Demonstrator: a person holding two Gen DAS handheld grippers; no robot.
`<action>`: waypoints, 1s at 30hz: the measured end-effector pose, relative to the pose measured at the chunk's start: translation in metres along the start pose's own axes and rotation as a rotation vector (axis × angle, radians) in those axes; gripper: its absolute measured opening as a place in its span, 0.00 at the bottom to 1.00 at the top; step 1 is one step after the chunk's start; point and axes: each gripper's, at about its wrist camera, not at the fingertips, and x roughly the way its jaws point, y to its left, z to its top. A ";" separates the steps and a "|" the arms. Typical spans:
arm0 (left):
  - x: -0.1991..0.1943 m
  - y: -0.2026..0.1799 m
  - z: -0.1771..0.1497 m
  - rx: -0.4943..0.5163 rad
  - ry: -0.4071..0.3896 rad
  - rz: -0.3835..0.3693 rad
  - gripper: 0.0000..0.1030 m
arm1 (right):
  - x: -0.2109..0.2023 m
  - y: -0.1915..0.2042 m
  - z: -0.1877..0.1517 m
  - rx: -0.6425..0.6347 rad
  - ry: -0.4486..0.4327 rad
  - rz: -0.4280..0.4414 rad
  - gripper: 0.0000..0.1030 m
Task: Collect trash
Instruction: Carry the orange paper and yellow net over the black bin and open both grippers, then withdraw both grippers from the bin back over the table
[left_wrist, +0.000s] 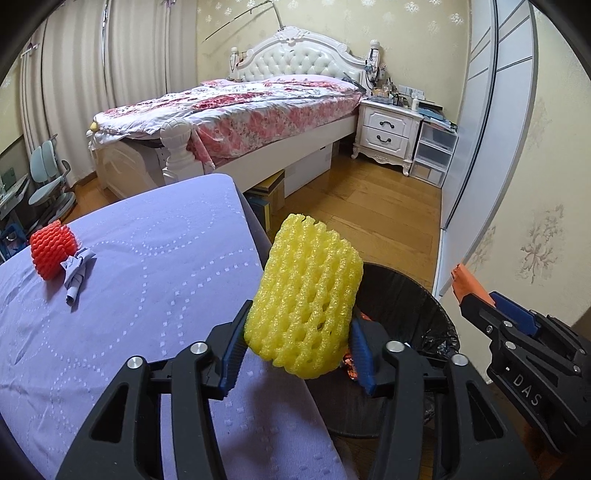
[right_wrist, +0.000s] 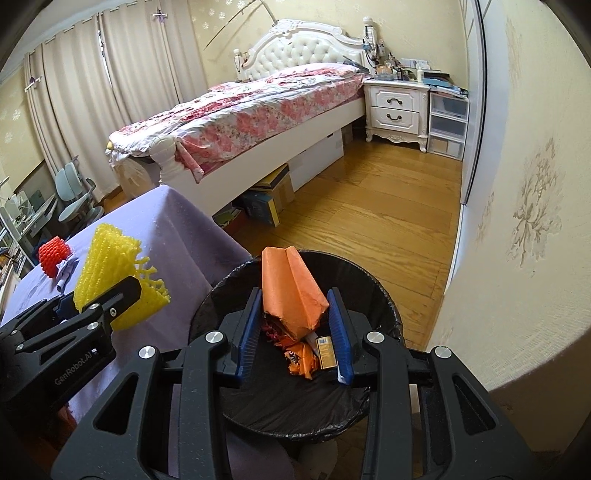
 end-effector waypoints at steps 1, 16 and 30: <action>0.001 0.001 0.001 -0.006 0.000 0.003 0.61 | 0.000 -0.003 -0.001 0.013 -0.002 -0.012 0.37; -0.018 0.016 -0.003 -0.034 -0.038 0.025 0.76 | -0.005 0.006 -0.005 0.000 -0.009 -0.034 0.66; -0.045 0.057 -0.001 -0.100 -0.092 0.095 0.77 | -0.012 0.055 -0.006 -0.081 0.001 0.054 0.67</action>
